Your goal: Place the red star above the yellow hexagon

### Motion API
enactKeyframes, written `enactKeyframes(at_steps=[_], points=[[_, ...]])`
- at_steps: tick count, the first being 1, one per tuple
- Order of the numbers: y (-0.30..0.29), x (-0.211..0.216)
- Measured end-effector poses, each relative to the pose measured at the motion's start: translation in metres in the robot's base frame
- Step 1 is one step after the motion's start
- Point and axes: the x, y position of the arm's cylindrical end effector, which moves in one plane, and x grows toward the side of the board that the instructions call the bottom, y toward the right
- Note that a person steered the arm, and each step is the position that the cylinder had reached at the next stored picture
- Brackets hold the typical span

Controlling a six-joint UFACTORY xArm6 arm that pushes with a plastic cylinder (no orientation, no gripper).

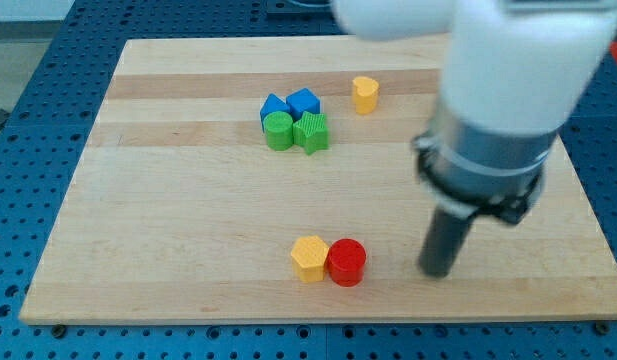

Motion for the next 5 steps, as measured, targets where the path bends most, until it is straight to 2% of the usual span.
enactKeyframes(at_steps=[2, 3, 4, 5], points=[[0.104, -0.136], [0.138, -0.2], [0.134, -0.245], [0.11, -0.242]])
